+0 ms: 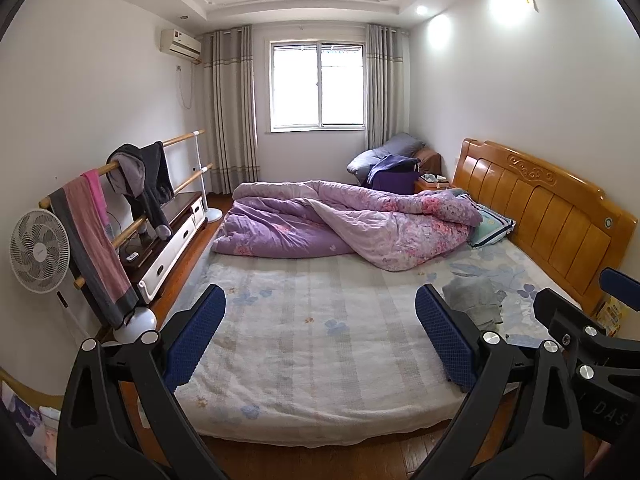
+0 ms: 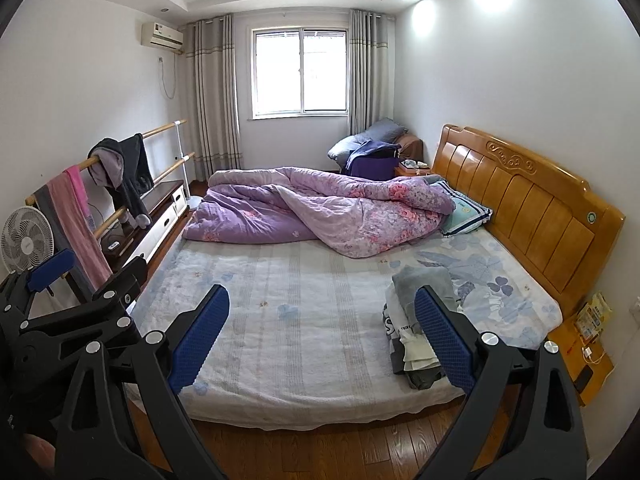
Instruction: Fold large clothes
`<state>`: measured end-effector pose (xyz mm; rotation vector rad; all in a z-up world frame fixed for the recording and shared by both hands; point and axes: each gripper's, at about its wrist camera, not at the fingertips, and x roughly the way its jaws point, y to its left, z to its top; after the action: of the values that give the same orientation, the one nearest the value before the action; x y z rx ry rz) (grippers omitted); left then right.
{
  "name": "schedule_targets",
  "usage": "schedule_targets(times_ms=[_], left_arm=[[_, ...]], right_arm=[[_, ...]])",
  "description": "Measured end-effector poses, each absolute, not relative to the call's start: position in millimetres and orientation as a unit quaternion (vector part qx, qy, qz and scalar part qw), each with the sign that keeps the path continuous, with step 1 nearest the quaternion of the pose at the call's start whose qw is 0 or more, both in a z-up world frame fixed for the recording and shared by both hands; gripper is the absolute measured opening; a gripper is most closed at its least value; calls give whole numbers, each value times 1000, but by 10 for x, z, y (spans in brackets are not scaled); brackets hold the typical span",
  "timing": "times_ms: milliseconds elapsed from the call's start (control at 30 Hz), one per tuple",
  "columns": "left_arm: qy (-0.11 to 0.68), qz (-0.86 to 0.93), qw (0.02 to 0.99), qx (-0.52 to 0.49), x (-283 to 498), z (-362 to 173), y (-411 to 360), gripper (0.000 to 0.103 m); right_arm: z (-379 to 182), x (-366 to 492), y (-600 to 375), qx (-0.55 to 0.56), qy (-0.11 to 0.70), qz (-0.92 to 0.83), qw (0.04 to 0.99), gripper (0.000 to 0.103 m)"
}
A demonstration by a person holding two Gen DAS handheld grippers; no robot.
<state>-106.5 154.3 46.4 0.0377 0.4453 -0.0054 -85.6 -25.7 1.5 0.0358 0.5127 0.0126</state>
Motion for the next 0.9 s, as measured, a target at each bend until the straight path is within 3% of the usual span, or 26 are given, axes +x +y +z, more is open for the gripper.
schedule_targets(times_ms=[900], left_arm=[[229,-26,973,17,-784,462,2493,96]], right_arm=[[25,-644,646,13,257,-25,966,91]])
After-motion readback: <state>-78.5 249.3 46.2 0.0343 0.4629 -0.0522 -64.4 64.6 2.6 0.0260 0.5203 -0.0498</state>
